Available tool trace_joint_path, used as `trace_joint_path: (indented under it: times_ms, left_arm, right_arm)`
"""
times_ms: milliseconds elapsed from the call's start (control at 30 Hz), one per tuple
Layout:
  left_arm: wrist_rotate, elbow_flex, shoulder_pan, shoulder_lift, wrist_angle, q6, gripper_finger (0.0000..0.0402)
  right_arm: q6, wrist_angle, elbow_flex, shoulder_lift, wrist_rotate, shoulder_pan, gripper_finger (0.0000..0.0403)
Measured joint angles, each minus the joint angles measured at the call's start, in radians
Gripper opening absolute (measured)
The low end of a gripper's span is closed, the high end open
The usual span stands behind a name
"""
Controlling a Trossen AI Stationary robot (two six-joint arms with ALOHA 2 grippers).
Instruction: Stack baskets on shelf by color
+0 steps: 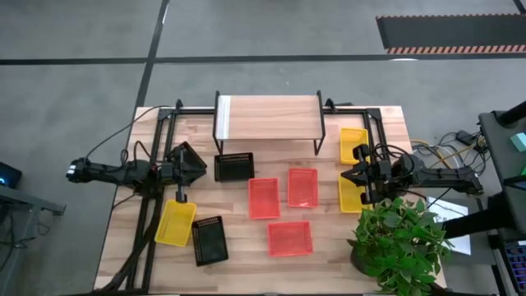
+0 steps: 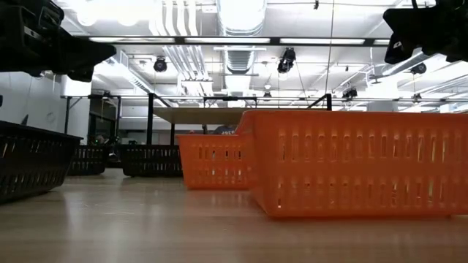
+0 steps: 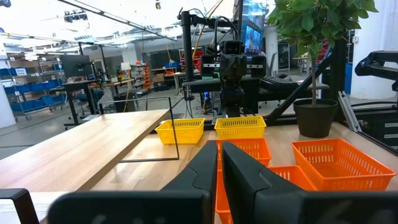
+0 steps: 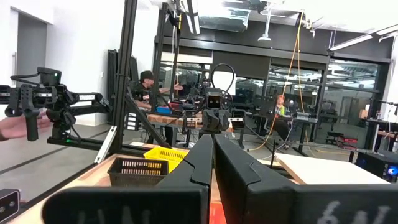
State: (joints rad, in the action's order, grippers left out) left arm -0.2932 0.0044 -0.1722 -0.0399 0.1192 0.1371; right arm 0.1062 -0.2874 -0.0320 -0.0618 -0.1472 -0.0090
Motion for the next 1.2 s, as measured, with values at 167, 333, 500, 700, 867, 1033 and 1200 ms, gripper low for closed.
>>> trace_joint_path:
  times_ms: [167, 333, 500, 700, 867, 1033, 1200]
  left_arm:
    - [0.000, 0.000, 0.000, 0.000, 0.000, 0.000, 0.0008]
    - [0.000, 0.000, 0.000, 0.000, 0.000, 0.000, 0.0008]
    - [0.000, 0.000, 0.000, 0.000, 0.000, 0.000, 0.0008]
    - [0.006, 0.000, 0.000, -0.003, 0.100, -0.001, 0.0008]
    - [0.006, 0.000, 0.000, -0.008, 0.335, 0.000, 0.0008]
    - [0.003, 0.000, 0.000, -0.019, 0.461, 0.002, 0.0008]
    - [-0.003, 0.000, 0.000, -0.046, 0.602, 0.034, 0.0008]
  right_arm:
    - [-0.193, -0.012, 0.000, 0.000, -0.013, 0.002, 0.0009]
    - [-0.280, -0.064, 0.000, 0.000, 0.045, 0.002, 0.0009]
    - [-0.297, -0.113, 0.000, 0.001, 0.046, 0.002, 0.0009]
    - [-0.240, -0.175, 0.000, 0.000, 0.136, 0.002, 0.0009]
    - [-0.221, -0.173, 0.000, -0.012, 0.278, 0.002, 0.0009]
    - [-0.175, -0.187, 0.000, -0.058, 0.402, 0.002, 0.0009]
    - [-0.086, -0.331, 0.000, -0.143, 0.375, 0.002, 0.0009]
